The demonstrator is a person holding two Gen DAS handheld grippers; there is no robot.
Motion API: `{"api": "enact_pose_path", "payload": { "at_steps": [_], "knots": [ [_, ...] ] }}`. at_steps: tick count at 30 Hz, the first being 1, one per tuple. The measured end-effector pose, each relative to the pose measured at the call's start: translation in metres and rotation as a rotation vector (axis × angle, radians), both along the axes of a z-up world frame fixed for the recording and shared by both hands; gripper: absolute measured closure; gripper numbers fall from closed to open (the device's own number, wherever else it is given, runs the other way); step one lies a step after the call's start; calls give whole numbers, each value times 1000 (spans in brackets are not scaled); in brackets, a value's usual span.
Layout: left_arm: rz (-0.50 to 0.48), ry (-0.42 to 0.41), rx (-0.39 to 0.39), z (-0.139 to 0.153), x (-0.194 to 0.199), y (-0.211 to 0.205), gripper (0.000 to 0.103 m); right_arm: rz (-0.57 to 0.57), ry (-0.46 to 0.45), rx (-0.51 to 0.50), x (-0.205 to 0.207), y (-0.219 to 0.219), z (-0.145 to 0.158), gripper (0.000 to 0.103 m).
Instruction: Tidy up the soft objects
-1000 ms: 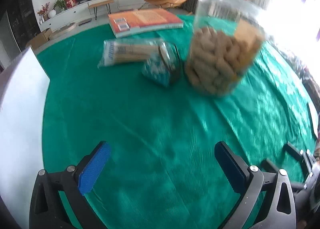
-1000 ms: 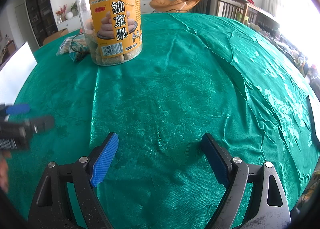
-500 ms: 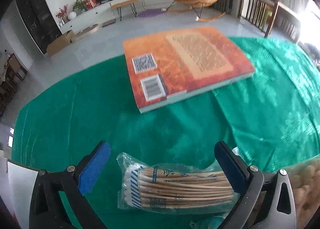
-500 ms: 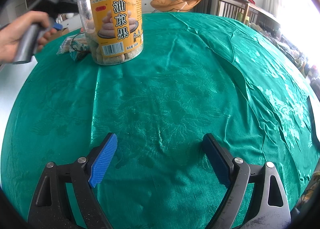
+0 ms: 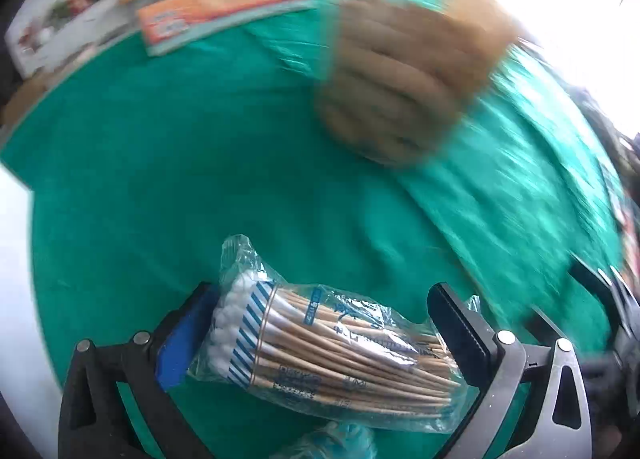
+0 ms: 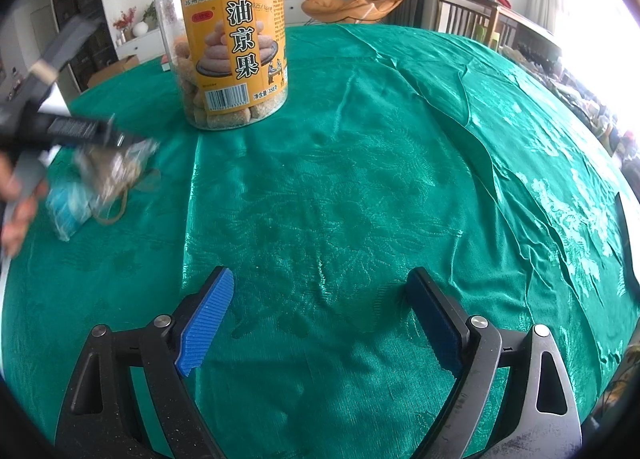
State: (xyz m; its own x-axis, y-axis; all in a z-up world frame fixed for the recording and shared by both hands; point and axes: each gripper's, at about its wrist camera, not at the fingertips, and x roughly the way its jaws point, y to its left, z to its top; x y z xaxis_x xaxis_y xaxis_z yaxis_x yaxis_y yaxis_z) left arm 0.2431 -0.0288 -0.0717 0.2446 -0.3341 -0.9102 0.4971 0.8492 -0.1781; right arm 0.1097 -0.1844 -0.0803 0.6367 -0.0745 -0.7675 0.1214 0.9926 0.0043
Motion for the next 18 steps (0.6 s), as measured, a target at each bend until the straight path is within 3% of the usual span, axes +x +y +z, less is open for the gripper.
{"api": "enact_pose_path", "payload": {
  "at_steps": [1,3,7,11,13,15,18],
  "knots": [
    [-28,2,-18,4,-11,-5,1,1,-1,5,0,-1,0,13],
    [6,-29,-29,14,-20,-2,1,0,-13,31,-1,-4,0,13],
    [183,-23,-145,29,-25,37,1,-17,-63,156,-7,-21,3,13],
    [327,-36,-216,41,-60,65,1,-12,-89,268,-9,-29,9,13],
    [371,-62,-212,43,-81,73,1,108,-181,364,-17,-19,23,13],
    [395,-79,-222,45,-102,86,1,277,-256,312,-18,14,38,13],
    [451,-109,-221,47,-127,94,5,479,-160,180,15,64,39,17]
  ]
}}
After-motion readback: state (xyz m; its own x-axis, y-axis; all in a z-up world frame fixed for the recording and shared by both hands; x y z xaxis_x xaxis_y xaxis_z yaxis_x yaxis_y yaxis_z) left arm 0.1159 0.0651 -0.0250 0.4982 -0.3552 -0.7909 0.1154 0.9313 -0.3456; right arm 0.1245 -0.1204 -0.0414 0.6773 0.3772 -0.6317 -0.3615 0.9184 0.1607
